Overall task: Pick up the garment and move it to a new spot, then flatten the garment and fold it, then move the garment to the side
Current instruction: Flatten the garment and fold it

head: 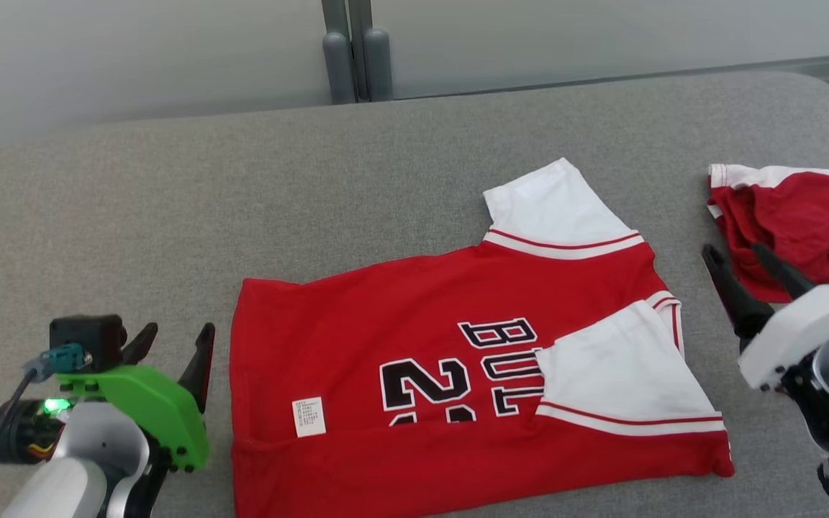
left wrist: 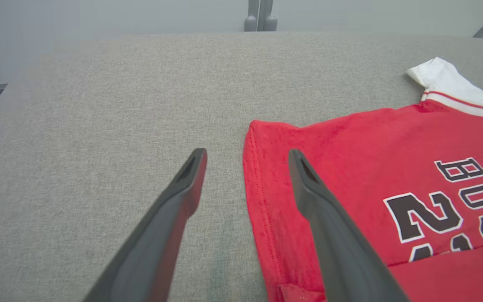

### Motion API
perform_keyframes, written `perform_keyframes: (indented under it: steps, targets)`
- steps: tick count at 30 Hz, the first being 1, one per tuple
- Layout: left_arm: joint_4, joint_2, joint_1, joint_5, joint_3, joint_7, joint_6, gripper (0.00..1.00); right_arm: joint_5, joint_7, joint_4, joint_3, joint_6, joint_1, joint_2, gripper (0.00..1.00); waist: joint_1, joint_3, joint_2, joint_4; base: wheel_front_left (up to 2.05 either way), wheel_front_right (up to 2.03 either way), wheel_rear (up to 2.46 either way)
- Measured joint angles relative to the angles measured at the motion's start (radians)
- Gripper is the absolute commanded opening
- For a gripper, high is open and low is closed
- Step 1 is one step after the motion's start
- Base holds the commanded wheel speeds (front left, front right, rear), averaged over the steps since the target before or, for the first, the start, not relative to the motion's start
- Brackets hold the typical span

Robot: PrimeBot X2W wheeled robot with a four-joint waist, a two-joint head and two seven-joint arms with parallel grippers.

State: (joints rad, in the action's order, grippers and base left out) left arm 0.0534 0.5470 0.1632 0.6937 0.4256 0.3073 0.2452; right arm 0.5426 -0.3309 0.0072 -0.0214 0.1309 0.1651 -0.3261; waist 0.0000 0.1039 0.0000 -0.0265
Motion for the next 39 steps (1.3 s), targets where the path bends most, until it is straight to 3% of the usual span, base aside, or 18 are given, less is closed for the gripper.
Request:
perform_keyframes:
  steps: [10,20,25,39]
  targets:
    - [-0.149,-0.097,0.196,-0.031,0.063,-0.035,-0.066,1.00,0.036,0.152,0.249,0.174,0.000,0.334,-0.090,1.00,0.0000,0.136,0.0000,0.018,0.00,0.00,0.00]
    - [-0.215,-0.158,0.341,-0.081,0.126,-0.047,-0.122,1.00,0.133,0.155,0.514,0.381,0.000,0.631,-0.155,1.00,0.0001,0.266,0.0000,0.076,0.00,0.00,0.00]
    - [-0.223,-0.163,0.370,-0.088,0.133,-0.053,-0.126,1.00,0.190,0.139,0.598,0.502,0.000,0.729,-0.181,1.00,0.0001,0.321,0.0000,0.104,0.00,0.00,0.00]
    - [-0.187,-0.168,0.399,-0.091,0.152,-0.041,-0.135,1.00,0.339,0.140,0.779,0.665,0.000,0.873,-0.172,1.00,0.0001,0.391,0.0000,0.126,0.00,0.00,0.00]
